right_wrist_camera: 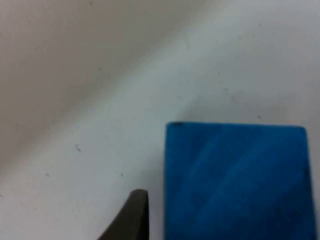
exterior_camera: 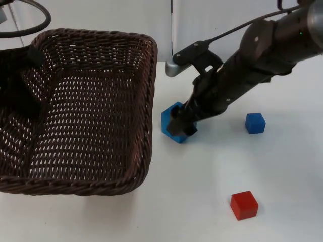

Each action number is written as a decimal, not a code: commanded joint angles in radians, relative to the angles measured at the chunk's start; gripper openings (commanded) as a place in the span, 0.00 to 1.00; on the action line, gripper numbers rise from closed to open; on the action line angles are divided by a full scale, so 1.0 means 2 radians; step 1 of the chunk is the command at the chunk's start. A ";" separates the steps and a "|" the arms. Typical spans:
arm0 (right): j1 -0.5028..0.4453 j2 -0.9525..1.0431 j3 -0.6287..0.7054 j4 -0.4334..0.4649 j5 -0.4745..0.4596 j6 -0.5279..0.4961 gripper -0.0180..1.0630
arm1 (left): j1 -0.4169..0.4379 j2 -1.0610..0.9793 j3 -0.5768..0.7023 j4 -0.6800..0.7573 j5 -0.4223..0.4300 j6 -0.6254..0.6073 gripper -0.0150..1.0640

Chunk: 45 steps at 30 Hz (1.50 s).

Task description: Pick up the basket with the left hand and place the largest block into the basket with the right hand.

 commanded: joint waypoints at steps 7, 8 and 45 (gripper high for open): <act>0.009 0.001 -0.004 0.002 -0.010 -0.004 0.64 | -0.001 -0.007 -0.003 -0.011 0.002 -0.002 0.01; 0.009 0.001 -0.004 0.002 -0.010 -0.004 0.61 | -0.001 -0.007 -0.003 -0.011 0.002 -0.002 0.01; -0.060 -0.322 0.162 -0.055 0.156 0.078 0.02 | -0.001 -0.007 -0.003 -0.011 0.003 -0.002 0.01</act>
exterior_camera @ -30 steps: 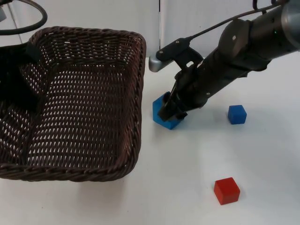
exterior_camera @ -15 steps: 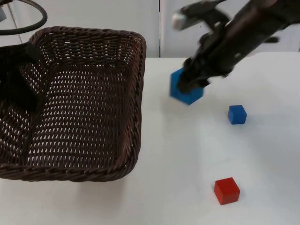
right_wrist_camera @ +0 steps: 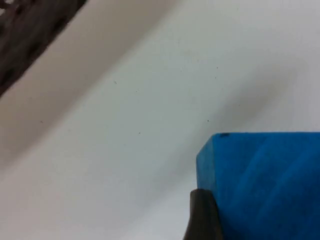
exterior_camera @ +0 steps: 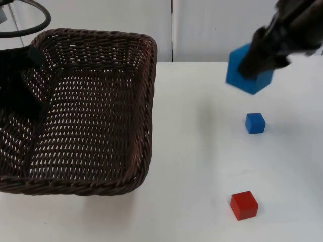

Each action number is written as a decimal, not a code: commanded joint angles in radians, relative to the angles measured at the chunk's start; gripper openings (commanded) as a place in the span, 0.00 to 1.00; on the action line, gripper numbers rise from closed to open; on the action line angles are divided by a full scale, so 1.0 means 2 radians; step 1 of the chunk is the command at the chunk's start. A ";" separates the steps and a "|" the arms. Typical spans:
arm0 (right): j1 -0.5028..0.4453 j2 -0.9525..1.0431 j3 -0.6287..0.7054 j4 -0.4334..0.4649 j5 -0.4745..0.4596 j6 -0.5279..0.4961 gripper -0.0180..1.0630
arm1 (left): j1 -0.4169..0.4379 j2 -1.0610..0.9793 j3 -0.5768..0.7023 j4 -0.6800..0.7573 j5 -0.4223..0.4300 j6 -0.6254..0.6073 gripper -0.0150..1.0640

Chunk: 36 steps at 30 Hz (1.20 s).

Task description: Pick up the basket with the left hand and place the largest block into the basket with the right hand.

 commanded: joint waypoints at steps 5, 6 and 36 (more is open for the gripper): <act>-0.001 -0.086 0.030 -0.002 0.012 0.015 0.02 | -0.001 -0.007 -0.003 -0.012 0.006 -0.001 0.01; -0.001 -0.104 0.032 -0.002 0.019 0.016 0.02 | -0.001 -0.007 -0.003 -0.012 0.006 -0.001 0.01; 0.005 -0.175 0.032 0.015 0.071 0.040 0.02 | -0.001 -0.007 -0.003 -0.012 0.004 -0.001 0.01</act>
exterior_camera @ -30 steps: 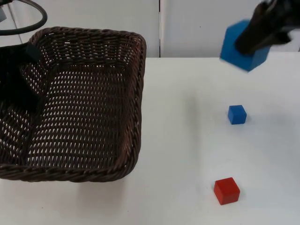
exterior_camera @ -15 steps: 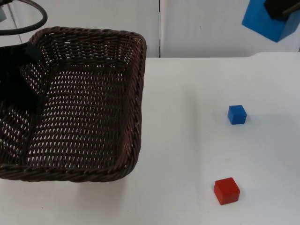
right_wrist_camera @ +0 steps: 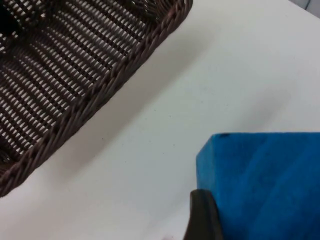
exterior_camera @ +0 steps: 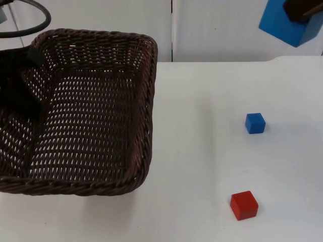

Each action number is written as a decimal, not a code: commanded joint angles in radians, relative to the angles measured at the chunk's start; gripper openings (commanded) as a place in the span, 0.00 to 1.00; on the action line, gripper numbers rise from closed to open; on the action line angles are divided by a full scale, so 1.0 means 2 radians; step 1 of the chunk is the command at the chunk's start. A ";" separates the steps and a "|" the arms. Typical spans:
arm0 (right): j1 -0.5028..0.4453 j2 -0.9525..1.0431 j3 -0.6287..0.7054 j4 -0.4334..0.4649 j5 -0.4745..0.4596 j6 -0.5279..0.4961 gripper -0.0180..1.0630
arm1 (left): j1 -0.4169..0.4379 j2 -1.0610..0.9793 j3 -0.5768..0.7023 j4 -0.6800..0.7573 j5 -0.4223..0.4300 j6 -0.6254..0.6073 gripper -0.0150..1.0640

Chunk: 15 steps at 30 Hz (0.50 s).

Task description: Pick up the basket with the left hand and place the largest block into the basket with the right hand.

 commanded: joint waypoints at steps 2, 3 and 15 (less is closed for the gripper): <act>0.016 -0.004 0.001 0.003 -0.006 0.000 0.02 | -0.001 -0.007 -0.003 -0.012 0.003 -0.001 0.01; 0.016 -0.004 0.001 0.003 -0.006 0.000 0.02 | -0.001 -0.007 -0.003 -0.012 0.003 -0.001 0.01; 0.112 0.060 -0.005 -0.013 -0.104 0.008 0.02 | -0.001 -0.007 -0.003 -0.012 0.003 -0.001 0.01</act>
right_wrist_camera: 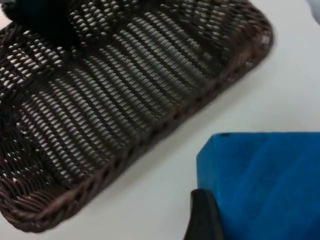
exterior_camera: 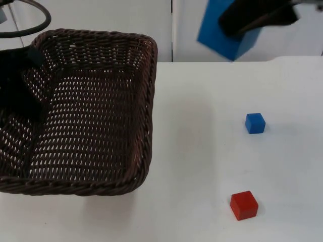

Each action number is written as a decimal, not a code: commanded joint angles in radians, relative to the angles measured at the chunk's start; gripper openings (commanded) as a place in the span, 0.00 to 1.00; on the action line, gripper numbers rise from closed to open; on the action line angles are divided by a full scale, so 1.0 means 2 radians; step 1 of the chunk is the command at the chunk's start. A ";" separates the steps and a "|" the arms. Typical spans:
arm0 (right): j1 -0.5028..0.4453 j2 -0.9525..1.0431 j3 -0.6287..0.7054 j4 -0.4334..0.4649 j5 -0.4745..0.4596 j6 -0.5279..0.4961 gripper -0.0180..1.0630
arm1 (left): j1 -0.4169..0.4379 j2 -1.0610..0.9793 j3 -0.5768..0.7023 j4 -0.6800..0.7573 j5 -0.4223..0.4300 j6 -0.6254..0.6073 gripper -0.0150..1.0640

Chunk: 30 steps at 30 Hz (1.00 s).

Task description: Pick up the basket with the left hand and place the largest block into the basket with the right hand.

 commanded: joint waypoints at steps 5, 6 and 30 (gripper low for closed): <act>0.031 0.072 -0.059 -0.002 0.004 0.004 0.02 | -0.001 -0.007 -0.003 -0.012 0.003 -0.001 0.01; 0.036 0.089 -0.078 -0.002 0.009 0.008 0.02 | -0.001 -0.007 -0.003 -0.012 0.003 -0.001 0.01; 0.070 0.278 -0.296 0.012 0.031 0.010 0.02 | -0.001 -0.007 -0.003 -0.012 0.002 -0.001 0.01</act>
